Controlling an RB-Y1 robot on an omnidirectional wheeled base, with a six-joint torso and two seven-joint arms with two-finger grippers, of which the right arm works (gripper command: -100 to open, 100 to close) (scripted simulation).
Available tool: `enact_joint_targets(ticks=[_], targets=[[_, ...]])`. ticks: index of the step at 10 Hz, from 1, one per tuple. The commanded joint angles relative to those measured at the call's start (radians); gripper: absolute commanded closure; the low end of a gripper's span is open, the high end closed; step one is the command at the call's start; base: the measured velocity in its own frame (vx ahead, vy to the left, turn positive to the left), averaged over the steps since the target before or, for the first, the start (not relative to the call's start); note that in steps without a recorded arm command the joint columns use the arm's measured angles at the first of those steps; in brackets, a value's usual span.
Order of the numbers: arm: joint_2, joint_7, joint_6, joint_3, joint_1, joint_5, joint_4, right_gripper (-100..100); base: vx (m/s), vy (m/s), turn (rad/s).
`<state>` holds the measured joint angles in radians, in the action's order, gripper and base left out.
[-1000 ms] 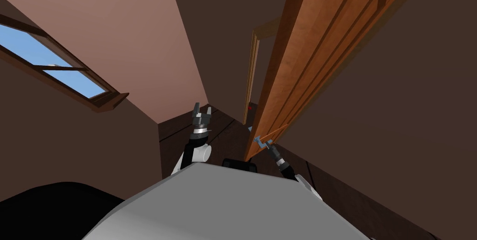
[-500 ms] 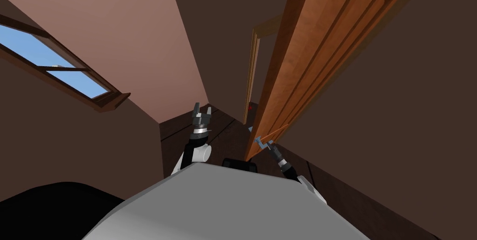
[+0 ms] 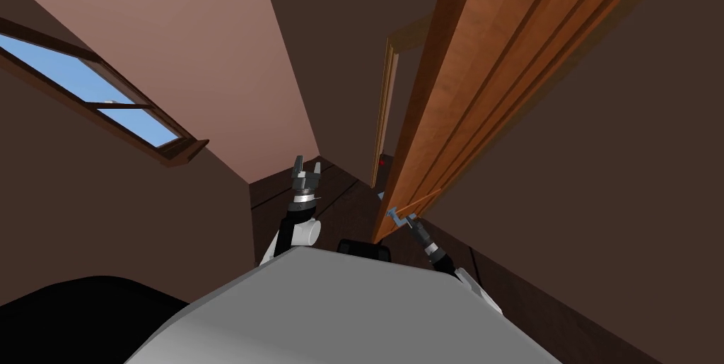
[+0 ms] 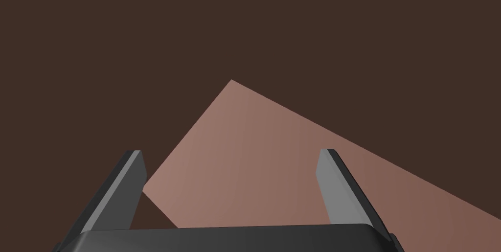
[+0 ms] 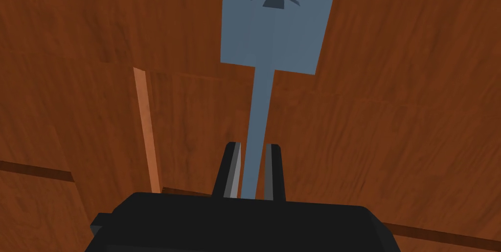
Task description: Pull the door open
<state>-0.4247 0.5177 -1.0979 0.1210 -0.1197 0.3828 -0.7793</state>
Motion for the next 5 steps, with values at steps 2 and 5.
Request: enact_joint_targets(ticks=[2, 5], targets=[[-0.004, 0.017, -0.036, -0.040, 0.003, 0.031, 0.002, 100, -0.020, -0.028, 0.107], [0.017, 0.055, -0.094, -0.076, -0.019, 0.088, 0.006, 100, -0.059, -0.062, 0.187]])
